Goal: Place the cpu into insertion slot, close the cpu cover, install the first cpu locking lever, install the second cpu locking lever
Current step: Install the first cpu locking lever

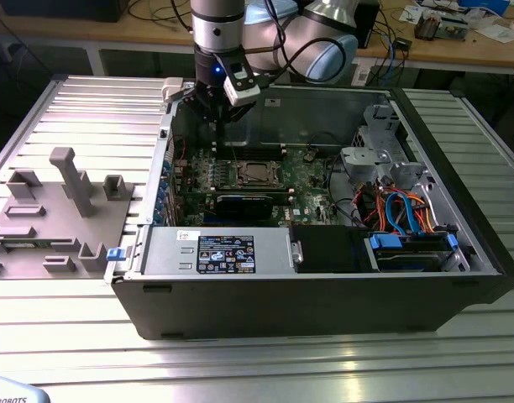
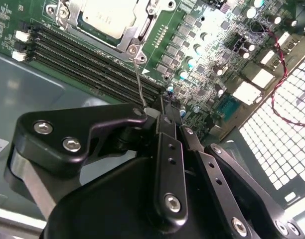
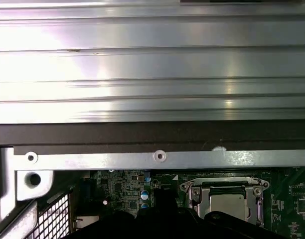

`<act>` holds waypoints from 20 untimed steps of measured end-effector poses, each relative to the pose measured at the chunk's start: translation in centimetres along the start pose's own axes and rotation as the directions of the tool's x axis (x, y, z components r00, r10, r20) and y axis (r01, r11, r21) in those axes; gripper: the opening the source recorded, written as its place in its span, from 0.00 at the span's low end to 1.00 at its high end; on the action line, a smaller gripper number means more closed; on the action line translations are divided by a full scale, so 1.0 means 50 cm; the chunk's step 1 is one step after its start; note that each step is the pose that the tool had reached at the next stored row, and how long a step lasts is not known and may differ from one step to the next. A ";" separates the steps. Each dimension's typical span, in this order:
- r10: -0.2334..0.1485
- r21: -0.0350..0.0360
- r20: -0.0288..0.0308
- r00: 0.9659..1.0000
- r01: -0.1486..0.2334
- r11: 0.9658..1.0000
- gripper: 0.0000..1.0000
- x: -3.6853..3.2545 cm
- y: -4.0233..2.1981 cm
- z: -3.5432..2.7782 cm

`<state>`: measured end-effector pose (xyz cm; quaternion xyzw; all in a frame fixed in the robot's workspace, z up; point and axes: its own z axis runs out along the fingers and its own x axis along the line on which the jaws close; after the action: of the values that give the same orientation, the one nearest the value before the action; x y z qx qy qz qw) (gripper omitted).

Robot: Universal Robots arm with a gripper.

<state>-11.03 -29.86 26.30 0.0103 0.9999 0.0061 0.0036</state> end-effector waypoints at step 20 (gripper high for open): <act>0.000 0.001 0.000 1.000 0.000 1.000 0.11 -0.044 0.001 0.000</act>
<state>-8.81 -29.86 26.31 0.0103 0.9999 0.0057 0.0036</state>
